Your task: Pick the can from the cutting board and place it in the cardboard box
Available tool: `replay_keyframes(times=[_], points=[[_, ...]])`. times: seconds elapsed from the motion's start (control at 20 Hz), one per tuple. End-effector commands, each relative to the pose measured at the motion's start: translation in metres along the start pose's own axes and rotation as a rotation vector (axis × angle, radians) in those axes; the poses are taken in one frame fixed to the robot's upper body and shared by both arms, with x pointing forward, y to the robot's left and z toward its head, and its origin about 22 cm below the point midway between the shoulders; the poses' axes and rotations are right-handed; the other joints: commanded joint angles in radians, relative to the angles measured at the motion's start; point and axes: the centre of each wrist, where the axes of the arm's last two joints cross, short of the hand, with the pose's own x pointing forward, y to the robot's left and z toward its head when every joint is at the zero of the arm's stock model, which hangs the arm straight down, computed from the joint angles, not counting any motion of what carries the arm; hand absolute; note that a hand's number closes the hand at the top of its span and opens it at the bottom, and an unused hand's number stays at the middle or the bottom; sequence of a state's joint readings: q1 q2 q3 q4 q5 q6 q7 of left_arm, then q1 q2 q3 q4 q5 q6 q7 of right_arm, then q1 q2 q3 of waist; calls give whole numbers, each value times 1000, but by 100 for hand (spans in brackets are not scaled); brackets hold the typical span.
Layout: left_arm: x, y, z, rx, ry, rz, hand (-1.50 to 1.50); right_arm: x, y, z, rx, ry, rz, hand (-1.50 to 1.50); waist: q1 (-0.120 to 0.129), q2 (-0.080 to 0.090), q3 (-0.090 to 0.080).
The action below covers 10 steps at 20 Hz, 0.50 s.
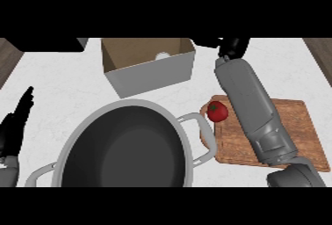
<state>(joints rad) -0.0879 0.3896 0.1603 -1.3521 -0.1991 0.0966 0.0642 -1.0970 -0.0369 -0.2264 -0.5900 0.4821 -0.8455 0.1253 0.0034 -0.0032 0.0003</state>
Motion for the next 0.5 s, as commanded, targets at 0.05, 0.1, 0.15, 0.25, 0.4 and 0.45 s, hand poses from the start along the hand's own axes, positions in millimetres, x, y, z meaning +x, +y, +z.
replay_keyframes(times=[0.05, 0.1, 0.15, 0.25, 0.4, 0.45], points=[[2, 3, -5, 35, 21, -11, 0, -10, -36, -9, 18, 13, 16, -150, -32, -9, -1], [-5, 7, 1, 21, 20, 0, 0, -34, -36, 13, 14, 1, 22, -150, -34, -11, -1], [0, -1, 7, 23, 34, -1, 0, -36, -60, -5, 19, -32, 39, -150, -38, -14, 0], [-12, -1, 8, 45, 29, -7, 0, -52, -75, 10, 48, -12, 37, -150, -44, -13, -1], [-8, -4, 25, 20, 34, -4, 0, -57, -106, 16, 94, 4, 88, -150, -36, -16, -1], [-11, -3, 18, 27, 36, -4, 0, -57, -110, 26, 128, 24, 95, -150, -38, -12, -1]])
